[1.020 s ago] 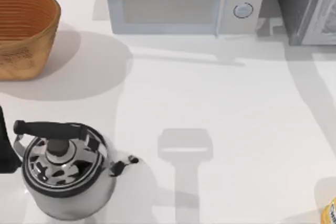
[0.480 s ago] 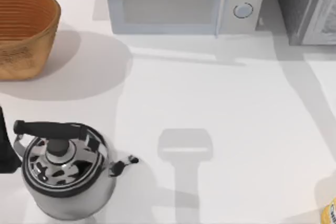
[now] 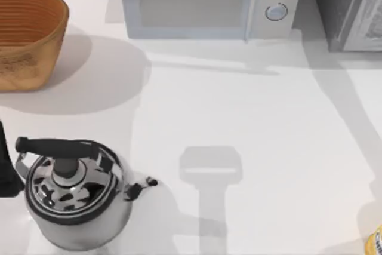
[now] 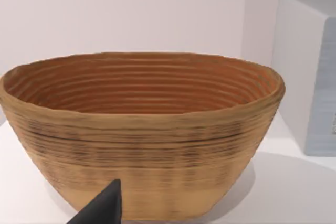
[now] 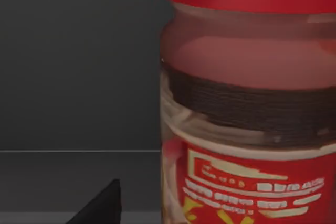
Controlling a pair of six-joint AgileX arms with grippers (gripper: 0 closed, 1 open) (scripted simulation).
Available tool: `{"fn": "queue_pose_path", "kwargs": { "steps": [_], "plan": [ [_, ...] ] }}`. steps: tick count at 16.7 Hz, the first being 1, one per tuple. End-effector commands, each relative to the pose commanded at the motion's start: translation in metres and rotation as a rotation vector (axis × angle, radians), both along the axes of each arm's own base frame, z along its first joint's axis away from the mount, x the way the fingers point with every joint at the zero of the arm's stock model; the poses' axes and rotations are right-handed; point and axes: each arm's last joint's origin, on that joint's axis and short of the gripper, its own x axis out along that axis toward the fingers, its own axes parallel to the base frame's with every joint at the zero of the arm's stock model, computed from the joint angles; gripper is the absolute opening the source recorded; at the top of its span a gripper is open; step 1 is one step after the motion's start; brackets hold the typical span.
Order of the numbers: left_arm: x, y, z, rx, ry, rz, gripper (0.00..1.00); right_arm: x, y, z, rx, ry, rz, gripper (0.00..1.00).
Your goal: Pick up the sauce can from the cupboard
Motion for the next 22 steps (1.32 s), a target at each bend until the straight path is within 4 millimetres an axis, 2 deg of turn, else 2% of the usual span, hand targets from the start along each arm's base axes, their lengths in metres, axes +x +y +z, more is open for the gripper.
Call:
{"fn": "queue_pose_path", "kwargs": {
  "steps": [2, 9, 14, 22],
  "plan": [
    [0.0, 0.0, 0.0, 0.0, 0.0, 0.0, 1.0, 0.008, 0.001, 0.001, 0.001, -0.002, 0.002, 1.0],
    [0.0, 0.0, 0.0, 0.0, 0.0, 0.0, 1.0, 0.056, 0.001, 0.001, 0.001, -0.004, 0.002, 1.0],
    [0.0, 0.0, 0.0, 0.0, 0.0, 0.0, 1.0, 0.059, 0.001, 0.001, 0.001, -0.004, 0.002, 1.0],
    [0.0, 0.0, 0.0, 0.0, 0.0, 0.0, 1.0, 0.059, 0.001, 0.001, 0.001, -0.004, 0.002, 0.4]
  ]
}}
